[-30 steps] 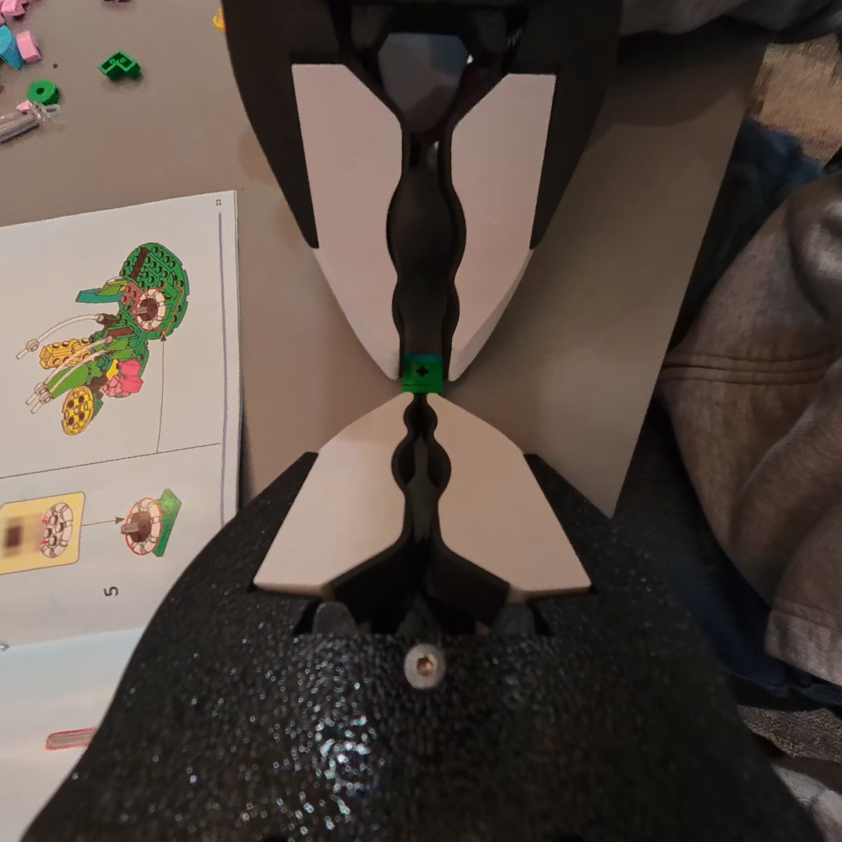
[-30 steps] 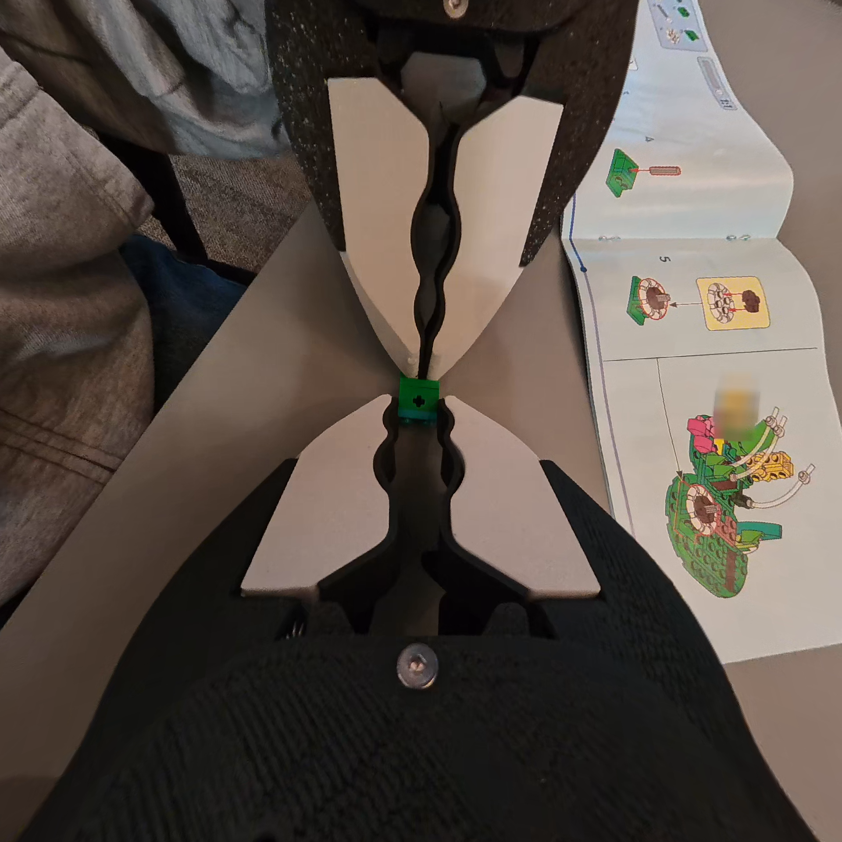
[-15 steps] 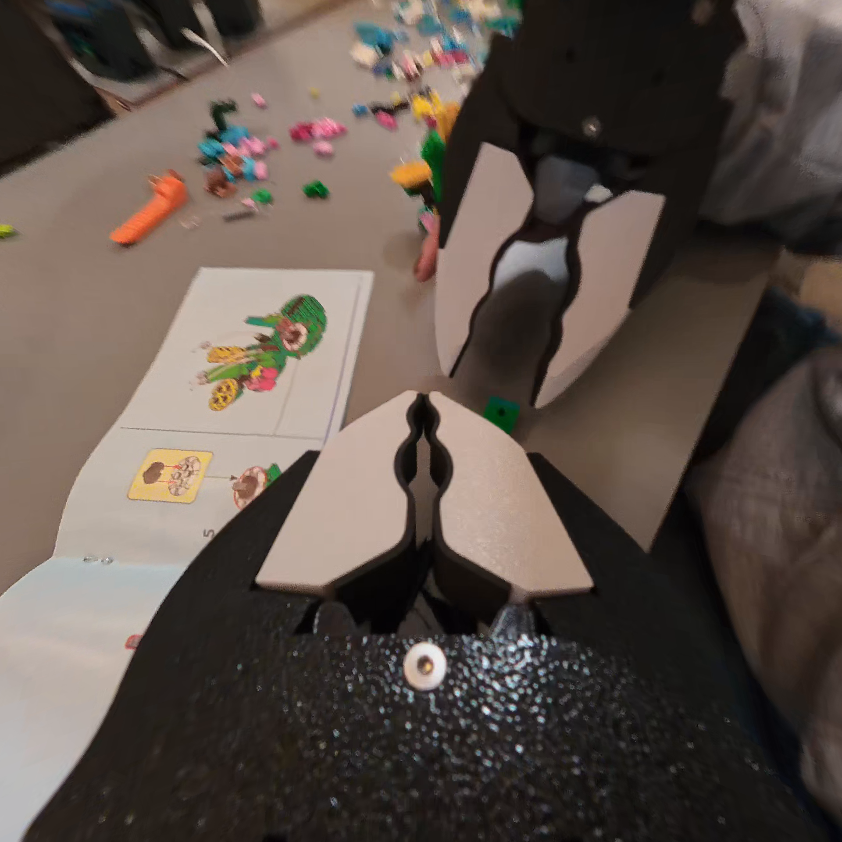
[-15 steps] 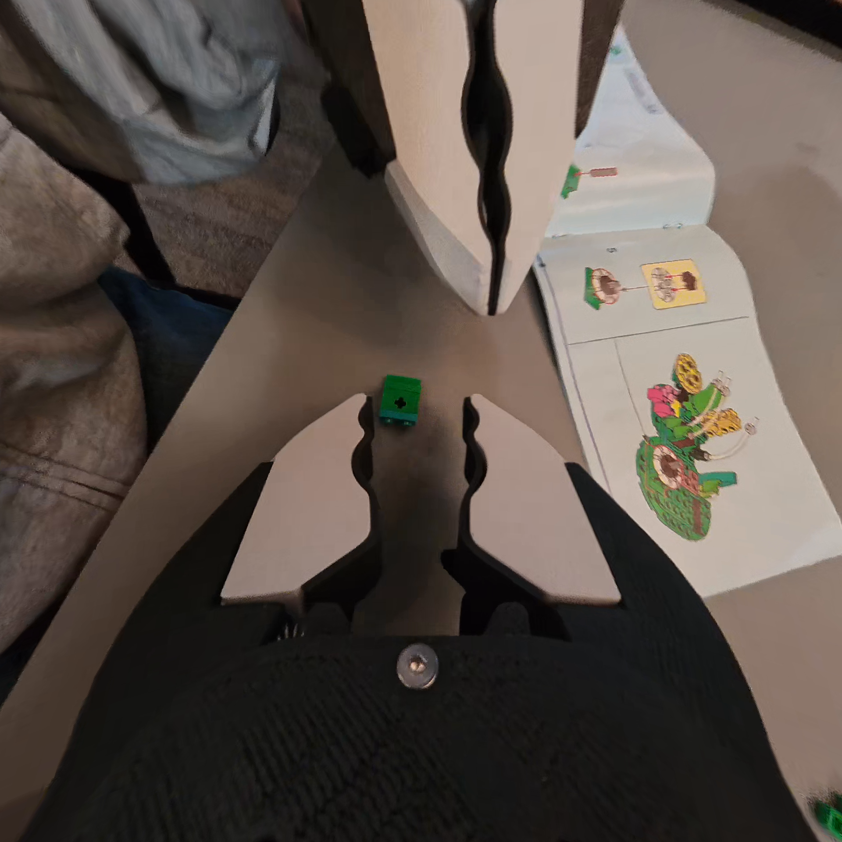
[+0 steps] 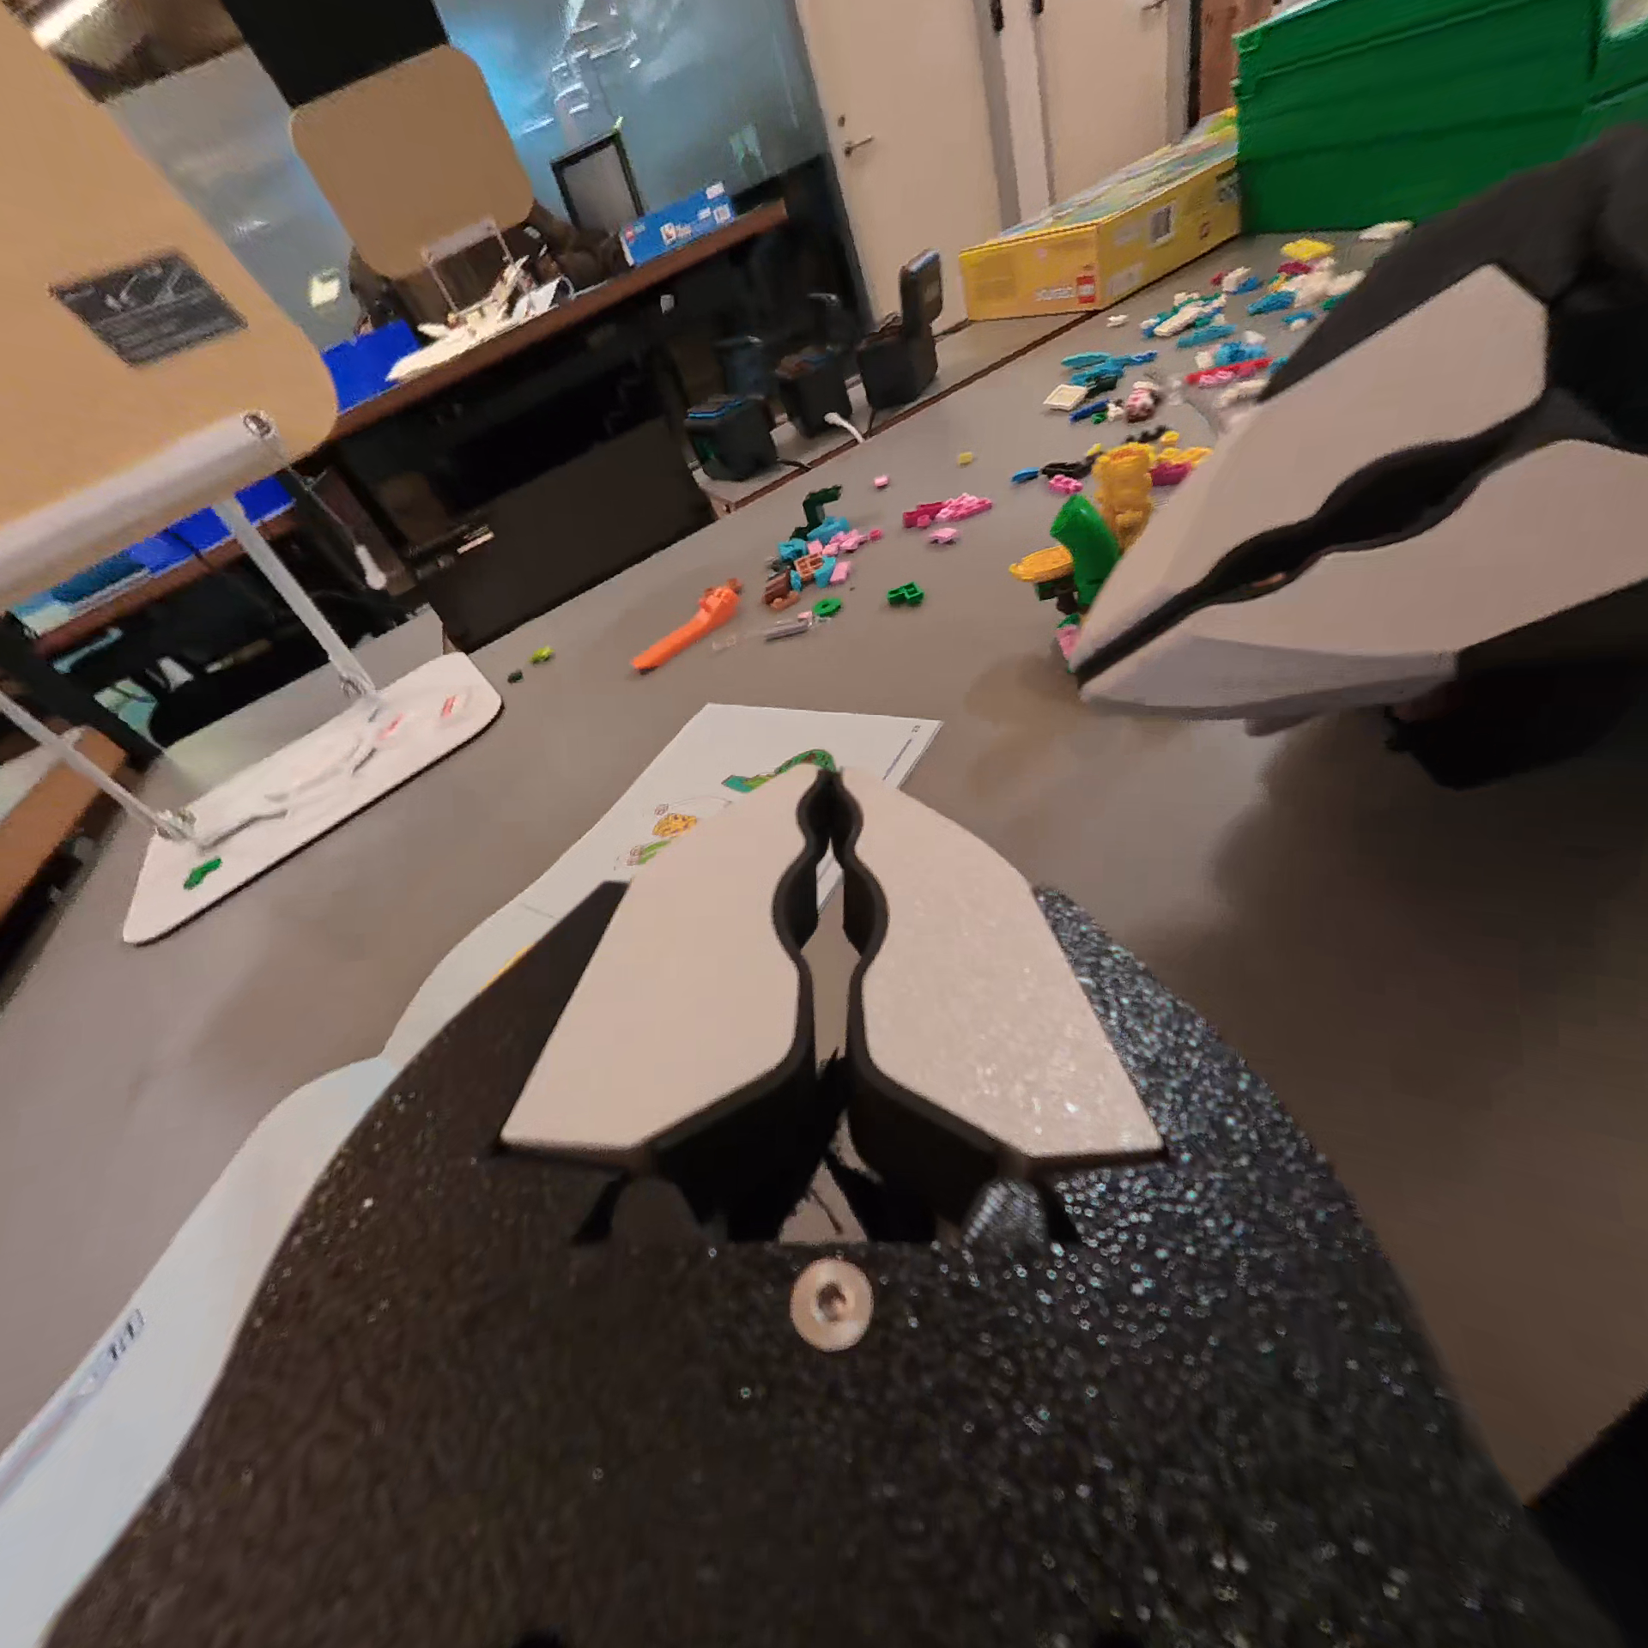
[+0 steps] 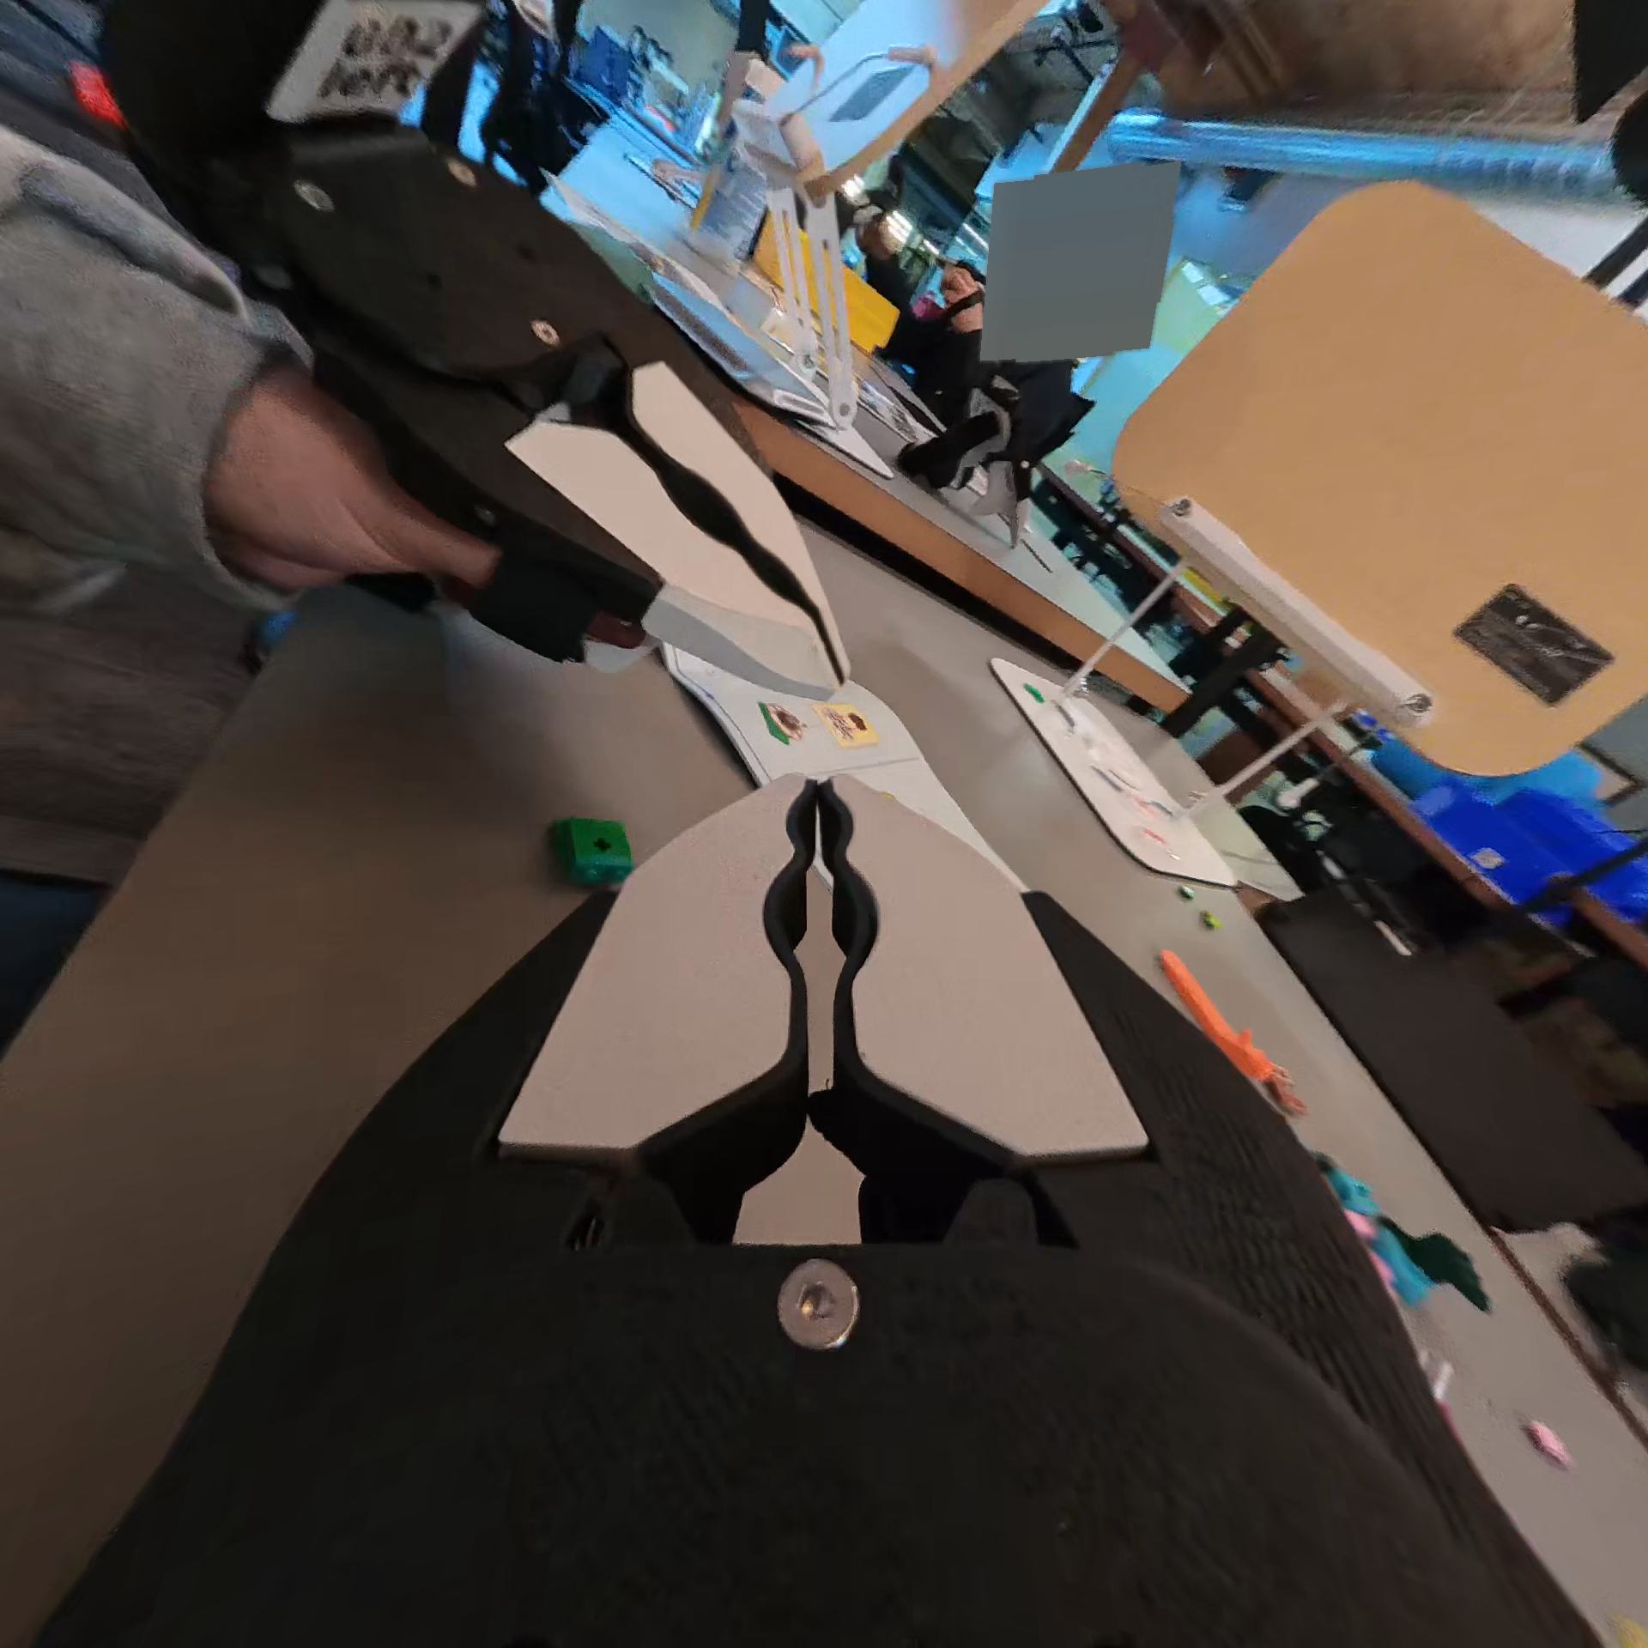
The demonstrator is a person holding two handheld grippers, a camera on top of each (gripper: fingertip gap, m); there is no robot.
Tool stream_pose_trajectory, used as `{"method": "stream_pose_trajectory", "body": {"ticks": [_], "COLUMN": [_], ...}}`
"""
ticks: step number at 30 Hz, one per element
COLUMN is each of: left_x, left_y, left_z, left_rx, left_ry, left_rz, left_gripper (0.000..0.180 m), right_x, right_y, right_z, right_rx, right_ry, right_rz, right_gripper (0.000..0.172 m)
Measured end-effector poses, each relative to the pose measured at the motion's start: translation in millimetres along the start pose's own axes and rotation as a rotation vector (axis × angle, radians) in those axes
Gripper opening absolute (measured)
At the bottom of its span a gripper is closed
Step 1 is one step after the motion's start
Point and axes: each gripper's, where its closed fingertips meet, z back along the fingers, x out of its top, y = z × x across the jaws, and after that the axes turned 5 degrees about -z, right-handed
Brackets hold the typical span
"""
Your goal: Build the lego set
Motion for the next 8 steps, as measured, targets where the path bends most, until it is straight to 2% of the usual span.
{"method": "stream_pose_trajectory", "body": {"ticks": [8], "left_x": [3.1], "left_y": [-13.6], "left_z": [-0.2], "left_rx": [-0.018], "left_ry": [-0.027], "left_rz": [-0.125], "left_gripper": [0.000], "right_x": [4.5], "right_y": [-7.4], "right_z": [3.7], "right_rx": [-0.077], "right_ry": [-0.059], "right_rz": [0.057], "right_gripper": [0.000]}}
